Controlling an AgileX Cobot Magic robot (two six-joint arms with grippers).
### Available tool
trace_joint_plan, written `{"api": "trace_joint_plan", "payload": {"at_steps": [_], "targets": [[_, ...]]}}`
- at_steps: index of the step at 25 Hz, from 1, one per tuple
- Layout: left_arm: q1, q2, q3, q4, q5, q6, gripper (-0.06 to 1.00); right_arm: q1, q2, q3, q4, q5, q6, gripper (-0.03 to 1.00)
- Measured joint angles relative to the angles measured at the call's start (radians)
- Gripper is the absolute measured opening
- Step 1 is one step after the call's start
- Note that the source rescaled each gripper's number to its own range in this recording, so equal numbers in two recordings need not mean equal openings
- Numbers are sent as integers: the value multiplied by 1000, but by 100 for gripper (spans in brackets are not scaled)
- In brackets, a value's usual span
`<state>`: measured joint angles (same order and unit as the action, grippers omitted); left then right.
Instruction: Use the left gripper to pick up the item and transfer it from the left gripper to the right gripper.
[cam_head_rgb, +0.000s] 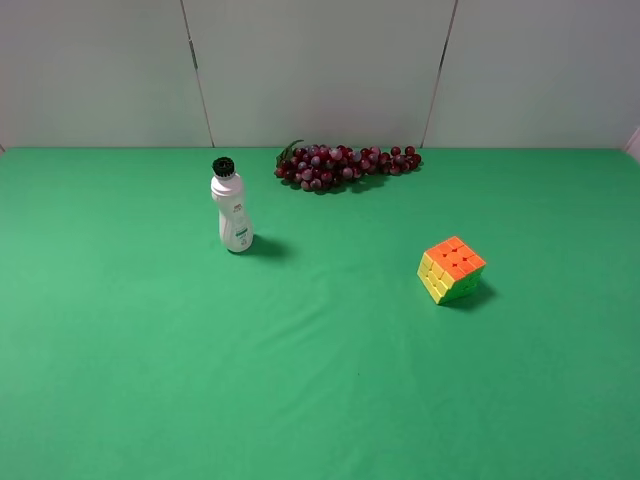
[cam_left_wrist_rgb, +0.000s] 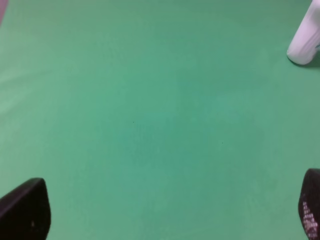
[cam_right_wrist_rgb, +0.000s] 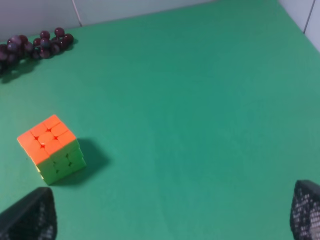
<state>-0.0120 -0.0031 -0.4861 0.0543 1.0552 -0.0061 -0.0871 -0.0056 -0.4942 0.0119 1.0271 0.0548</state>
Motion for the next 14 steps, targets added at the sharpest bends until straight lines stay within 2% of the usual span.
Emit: {"api": "trace_joint_plan", "payload": {"at_steps": [14], "targets": [[0, 0, 0, 0, 0, 0, 100, 0, 0, 0, 0, 0, 0, 100]]}}
